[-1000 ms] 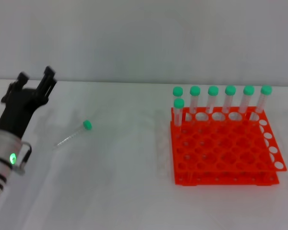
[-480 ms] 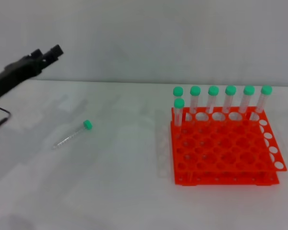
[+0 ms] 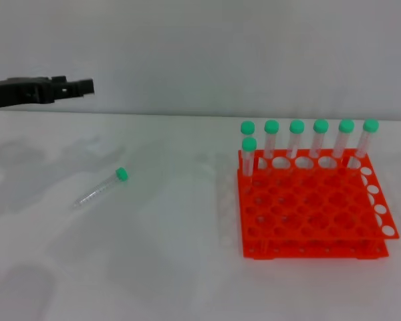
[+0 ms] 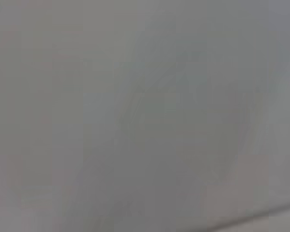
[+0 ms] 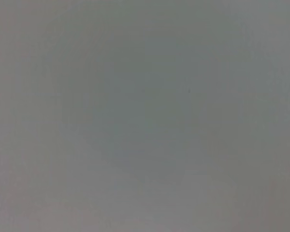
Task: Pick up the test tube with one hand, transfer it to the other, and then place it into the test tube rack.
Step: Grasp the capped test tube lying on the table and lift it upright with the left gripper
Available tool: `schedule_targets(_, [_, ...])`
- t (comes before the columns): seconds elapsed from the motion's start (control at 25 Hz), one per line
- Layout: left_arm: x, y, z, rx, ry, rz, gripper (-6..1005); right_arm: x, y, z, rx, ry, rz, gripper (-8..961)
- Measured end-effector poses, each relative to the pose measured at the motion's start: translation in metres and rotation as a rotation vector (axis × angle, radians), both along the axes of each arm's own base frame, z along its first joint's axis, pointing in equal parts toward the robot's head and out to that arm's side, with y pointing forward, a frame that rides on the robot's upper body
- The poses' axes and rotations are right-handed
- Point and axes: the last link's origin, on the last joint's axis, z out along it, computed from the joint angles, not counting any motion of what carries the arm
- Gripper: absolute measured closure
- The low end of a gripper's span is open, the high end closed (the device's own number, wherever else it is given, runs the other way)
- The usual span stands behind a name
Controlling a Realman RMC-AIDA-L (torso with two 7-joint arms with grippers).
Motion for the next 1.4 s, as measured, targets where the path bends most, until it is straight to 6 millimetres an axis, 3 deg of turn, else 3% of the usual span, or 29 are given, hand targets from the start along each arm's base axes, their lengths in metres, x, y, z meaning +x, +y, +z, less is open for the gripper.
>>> schedule_targets(0.28, [0.016, 0.017, -0.004, -0.205, 0.372, -0.066, 169, -0.001, 0.001, -0.002, -0.011, -0.004, 0.004, 96])
schedule_targets(0.44, [0.024, 0.021, -0.013, -0.275, 0.502, -0.120, 170, -0.002, 0.002, -0.002, -0.015, -0.004, 0.005, 96])
schedule_targets(0.92, [0.023, 0.015, -0.038, -0.408, 0.626, -0.132, 170, -0.003, 0.005, -0.001, -0.021, -0.015, 0.013, 96])
schedule_targets(1.4, [-0.003, 0.001, -0.059, -0.465, 0.660, 0.051, 172, -0.015, 0.010, -0.001, -0.011, -0.043, 0.064, 96])
